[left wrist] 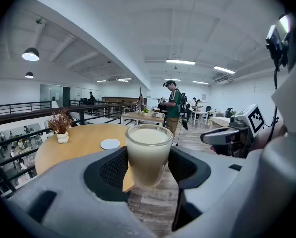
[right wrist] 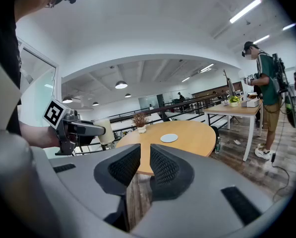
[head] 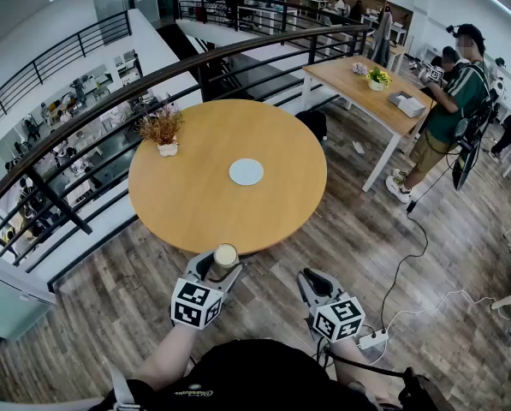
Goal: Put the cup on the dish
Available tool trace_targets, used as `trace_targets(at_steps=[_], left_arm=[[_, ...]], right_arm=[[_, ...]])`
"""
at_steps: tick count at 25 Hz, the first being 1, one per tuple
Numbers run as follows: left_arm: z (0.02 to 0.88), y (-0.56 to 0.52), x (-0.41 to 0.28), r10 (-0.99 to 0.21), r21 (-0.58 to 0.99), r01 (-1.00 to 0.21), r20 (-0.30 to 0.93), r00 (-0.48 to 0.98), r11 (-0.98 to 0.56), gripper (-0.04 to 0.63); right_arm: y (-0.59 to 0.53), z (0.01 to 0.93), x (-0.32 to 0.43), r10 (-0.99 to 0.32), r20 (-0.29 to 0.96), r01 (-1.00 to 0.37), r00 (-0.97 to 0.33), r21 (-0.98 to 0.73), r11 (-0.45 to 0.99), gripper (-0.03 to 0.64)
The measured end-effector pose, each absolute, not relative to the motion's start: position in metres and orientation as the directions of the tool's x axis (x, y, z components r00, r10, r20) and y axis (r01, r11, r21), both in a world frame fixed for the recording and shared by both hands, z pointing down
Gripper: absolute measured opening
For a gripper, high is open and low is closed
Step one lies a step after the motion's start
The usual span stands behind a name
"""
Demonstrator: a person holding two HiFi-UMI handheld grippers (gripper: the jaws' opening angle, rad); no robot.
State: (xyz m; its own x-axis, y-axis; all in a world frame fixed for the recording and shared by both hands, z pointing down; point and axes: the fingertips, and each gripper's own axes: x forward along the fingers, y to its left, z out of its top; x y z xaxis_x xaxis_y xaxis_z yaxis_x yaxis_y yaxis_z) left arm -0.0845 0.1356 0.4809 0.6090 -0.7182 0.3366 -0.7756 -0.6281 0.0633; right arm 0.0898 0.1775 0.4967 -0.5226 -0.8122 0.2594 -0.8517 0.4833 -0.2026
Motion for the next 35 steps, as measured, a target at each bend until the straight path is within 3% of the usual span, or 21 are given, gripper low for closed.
trace_targets(at_steps=[9, 22, 35], left_arm=[[0.483, 0.132, -0.084, -0.717, 0.069, -0.778, 0.344, 0.607, -0.625, 0.254], [0.482, 0.132, -0.063, -0.715, 0.069, -0.778, 0.351, 0.605, -0.625, 0.255], [0.484, 0.159, 0.007, -0.716, 0.072, -0.773, 0.331, 0.614, -0.63, 0.253]], right_arm=[[0.173, 0.502, 0.089, -0.801, 0.277, -0.847, -0.531, -0.204, 0.491, 0.055], [0.165, 0.485, 0.108, -0.828, 0.202, -0.848, -0.523, -0.213, 0.485, 0.059], [0.193, 0.481, 0.168, -0.812, 0.175, -0.828, -0.556, -0.196, 0.525, 0.078]])
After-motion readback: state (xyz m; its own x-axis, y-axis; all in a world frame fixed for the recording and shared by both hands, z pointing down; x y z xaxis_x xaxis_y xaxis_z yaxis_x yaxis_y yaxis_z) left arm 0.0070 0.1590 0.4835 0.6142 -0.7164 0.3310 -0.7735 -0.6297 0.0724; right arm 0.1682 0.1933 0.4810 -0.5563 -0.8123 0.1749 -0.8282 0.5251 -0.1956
